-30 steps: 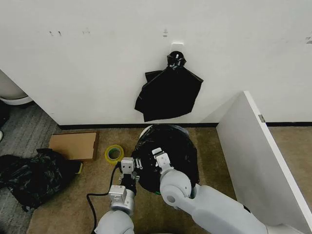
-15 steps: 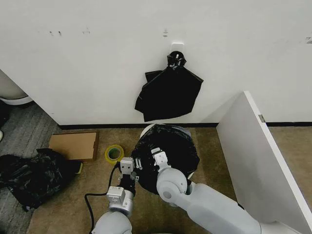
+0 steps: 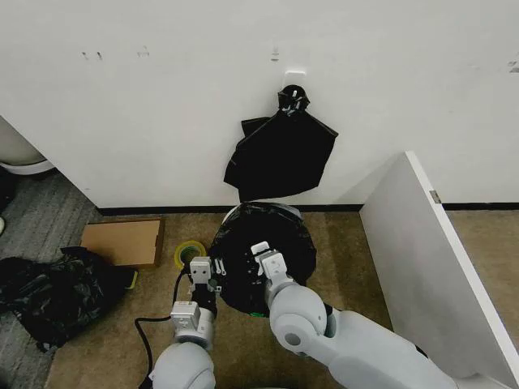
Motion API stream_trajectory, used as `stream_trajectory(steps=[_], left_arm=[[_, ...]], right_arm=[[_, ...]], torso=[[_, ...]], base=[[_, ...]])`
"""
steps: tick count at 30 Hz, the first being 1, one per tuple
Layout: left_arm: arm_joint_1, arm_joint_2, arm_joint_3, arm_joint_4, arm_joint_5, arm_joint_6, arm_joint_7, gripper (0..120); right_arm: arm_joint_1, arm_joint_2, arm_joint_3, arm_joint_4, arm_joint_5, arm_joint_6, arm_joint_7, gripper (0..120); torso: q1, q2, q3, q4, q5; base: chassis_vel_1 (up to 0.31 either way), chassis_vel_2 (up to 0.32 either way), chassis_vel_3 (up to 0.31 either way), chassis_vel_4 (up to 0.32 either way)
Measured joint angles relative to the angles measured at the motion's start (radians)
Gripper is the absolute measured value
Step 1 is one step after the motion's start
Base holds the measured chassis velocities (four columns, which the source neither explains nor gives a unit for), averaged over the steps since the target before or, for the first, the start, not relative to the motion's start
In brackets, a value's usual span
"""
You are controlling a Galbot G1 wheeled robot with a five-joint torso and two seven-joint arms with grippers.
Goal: Place the garbage bag over the trash bin.
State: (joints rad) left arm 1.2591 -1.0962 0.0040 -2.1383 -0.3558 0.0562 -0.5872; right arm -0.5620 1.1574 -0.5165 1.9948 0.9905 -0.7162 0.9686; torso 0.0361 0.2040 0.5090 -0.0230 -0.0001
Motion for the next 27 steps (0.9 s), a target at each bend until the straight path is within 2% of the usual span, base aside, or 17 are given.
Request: stream_trajectory(steps=[9, 27], left_arm=[[0.028, 0.018, -0.009, -0.047, 0.004, -0.003, 0.019, 0], [0.047, 0.022, -0.003, -0.078, 0.005, -0.008, 0.034, 0]], right_arm=[[0.031, 0.051, -0.018, -0.097, -0.015, 0.012, -0.004, 0], [0.063, 0.067, -0.013, -0.189, 0.028, 0.017, 0.014, 0]], torso=[[0.000, 0.000, 0.000, 0.0000, 0.0001], [0.000, 0.000, 0.000, 0.0001, 0.0001]], base=[[0.000, 0.000, 0.000, 0.000], [0.000, 0.000, 0.000, 0.000]])
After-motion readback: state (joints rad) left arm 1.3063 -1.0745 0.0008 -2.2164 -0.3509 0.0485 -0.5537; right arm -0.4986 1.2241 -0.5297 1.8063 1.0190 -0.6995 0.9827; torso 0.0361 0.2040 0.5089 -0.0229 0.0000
